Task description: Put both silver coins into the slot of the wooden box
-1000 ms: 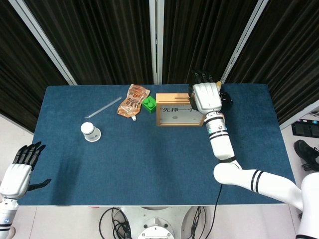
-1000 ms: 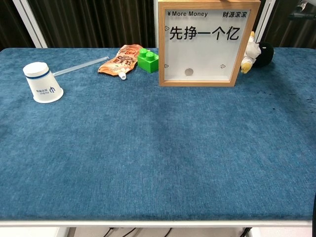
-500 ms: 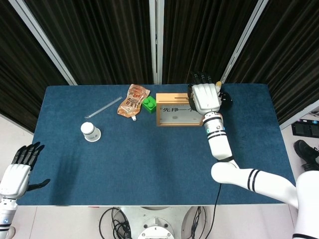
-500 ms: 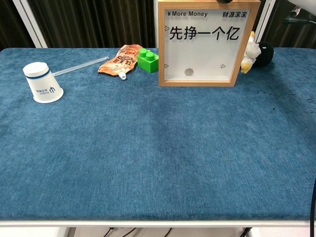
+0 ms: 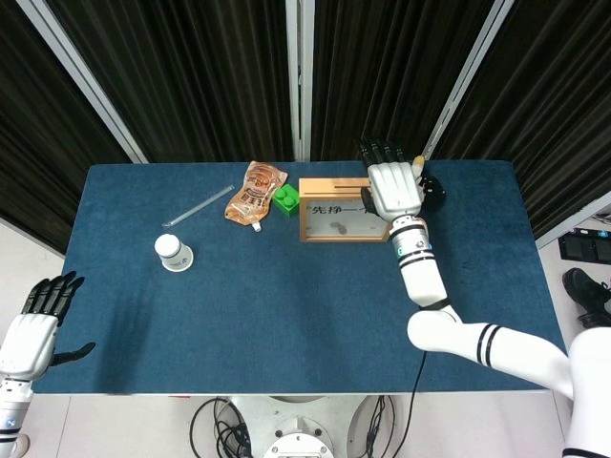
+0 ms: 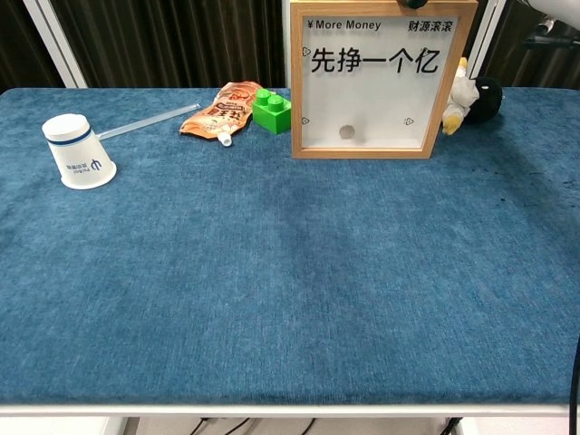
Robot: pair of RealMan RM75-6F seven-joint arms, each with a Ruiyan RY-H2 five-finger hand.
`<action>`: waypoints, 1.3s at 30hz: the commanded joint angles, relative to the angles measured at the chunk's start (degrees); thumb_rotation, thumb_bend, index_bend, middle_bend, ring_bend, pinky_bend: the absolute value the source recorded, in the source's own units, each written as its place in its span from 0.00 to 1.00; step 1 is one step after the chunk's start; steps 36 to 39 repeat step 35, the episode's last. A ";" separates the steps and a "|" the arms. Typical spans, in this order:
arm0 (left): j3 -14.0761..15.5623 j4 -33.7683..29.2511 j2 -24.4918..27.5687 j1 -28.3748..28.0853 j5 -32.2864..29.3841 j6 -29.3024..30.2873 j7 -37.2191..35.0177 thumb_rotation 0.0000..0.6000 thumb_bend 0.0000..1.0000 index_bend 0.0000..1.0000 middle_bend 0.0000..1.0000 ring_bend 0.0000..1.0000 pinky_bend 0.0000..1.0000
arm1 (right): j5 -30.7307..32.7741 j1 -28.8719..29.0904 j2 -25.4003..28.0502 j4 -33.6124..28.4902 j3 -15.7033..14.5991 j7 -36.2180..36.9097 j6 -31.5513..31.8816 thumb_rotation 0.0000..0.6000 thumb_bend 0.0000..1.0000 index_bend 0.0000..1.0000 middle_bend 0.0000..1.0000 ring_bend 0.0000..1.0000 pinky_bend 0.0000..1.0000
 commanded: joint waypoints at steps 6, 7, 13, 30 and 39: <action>-0.03 -0.44 0.11 0.12 0.01 0.22 0.52 1.00 0.00 0.03 0.01 0.00 0.00 | -7.65 -3.84 3.23 -3.91 -0.94 6.41 3.40 1.00 0.35 0.00 0.00 0.00 0.00; -0.04 -0.51 0.13 0.11 0.04 0.25 0.58 1.00 0.00 0.03 0.01 0.00 0.00 | -9.40 -4.88 4.14 -5.14 -1.32 7.49 4.44 1.00 0.35 0.00 0.00 0.00 0.00; -0.12 -0.65 0.18 0.17 0.19 0.59 0.94 1.00 0.00 0.03 0.01 0.00 0.00 | -24.57 -16.71 13.15 -15.56 -8.70 13.44 15.81 1.00 0.35 0.00 0.00 0.00 0.00; -1.11 -0.88 -0.55 0.60 -0.11 2.30 8.21 1.00 0.00 0.03 0.01 0.00 0.00 | -42.65 -49.21 8.85 4.39 -29.89 26.77 36.70 1.00 0.37 0.00 0.00 0.00 0.00; -1.15 -0.36 -0.96 0.43 -0.60 1.56 7.82 1.00 0.00 0.03 0.01 0.00 0.00 | -43.62 -50.50 7.74 6.42 -28.33 27.26 36.67 1.00 0.37 0.00 0.00 0.00 0.00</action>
